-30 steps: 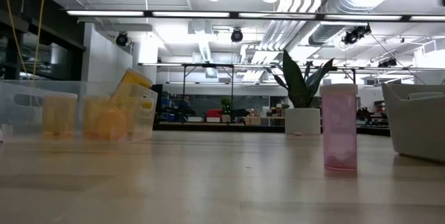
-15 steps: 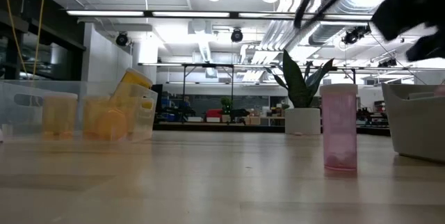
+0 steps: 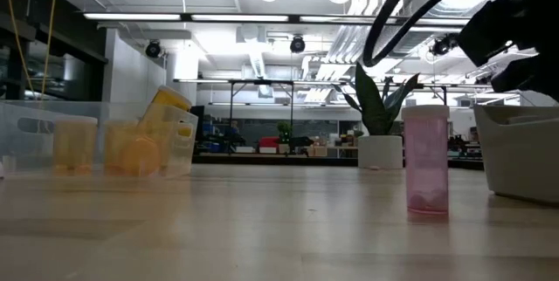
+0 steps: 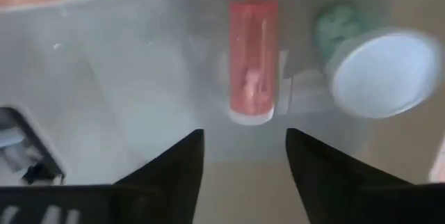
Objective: Pick and place medicine bottles into bin by pill shape (circle, oval)
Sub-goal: Put the small pink pill bottle into the gray bin
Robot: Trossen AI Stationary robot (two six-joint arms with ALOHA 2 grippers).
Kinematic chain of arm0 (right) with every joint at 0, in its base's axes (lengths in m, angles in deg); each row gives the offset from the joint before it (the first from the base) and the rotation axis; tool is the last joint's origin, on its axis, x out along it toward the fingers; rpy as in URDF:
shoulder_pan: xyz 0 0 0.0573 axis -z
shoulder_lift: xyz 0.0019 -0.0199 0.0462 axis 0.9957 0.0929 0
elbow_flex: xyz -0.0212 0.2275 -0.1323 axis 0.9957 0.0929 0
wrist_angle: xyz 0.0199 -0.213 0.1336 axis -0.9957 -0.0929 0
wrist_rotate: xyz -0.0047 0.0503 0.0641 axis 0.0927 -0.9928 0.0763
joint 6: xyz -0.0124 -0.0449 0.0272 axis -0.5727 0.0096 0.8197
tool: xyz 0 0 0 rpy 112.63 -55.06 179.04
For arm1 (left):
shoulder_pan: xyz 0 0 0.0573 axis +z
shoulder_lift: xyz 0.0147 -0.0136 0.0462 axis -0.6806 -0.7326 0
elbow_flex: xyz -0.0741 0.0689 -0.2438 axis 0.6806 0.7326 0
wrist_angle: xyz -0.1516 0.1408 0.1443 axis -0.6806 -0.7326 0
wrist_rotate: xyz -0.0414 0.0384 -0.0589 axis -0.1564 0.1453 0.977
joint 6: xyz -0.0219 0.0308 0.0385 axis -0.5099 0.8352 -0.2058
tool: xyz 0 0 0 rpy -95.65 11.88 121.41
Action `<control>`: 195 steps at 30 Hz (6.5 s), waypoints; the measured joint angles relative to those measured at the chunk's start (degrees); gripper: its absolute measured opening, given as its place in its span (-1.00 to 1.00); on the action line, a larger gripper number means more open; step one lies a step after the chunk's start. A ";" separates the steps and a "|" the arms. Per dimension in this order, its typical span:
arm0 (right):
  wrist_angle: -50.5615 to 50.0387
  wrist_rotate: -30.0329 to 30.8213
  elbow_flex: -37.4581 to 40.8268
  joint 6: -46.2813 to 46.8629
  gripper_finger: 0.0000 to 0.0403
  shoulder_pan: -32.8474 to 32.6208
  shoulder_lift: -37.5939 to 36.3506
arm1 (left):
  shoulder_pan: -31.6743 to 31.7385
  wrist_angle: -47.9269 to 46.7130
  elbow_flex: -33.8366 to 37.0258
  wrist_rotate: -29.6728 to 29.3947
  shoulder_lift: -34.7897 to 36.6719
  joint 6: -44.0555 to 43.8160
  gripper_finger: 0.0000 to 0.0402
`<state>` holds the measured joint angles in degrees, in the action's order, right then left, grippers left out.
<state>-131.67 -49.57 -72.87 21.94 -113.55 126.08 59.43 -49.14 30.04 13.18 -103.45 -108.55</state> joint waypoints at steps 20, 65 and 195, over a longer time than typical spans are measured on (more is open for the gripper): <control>16.16 19.93 -0.09 -7.95 0.19 26.14 -31.30 | -0.02 -0.42 0.00 -0.20 0.00 -0.89 0.42; 80.56 20.29 28.09 -18.91 0.18 32.63 -37.31 | 2.95 -6.30 0.00 0.97 -0.40 9.55 0.42; 92.06 23.04 28.00 -17.78 0.18 32.59 -37.90 | -11.16 2.05 -15.76 7.75 -43.83 -1.08 -0.45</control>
<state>-39.61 -26.54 -44.87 4.16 -80.96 88.18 48.27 -47.09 14.28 20.93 -147.29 -109.63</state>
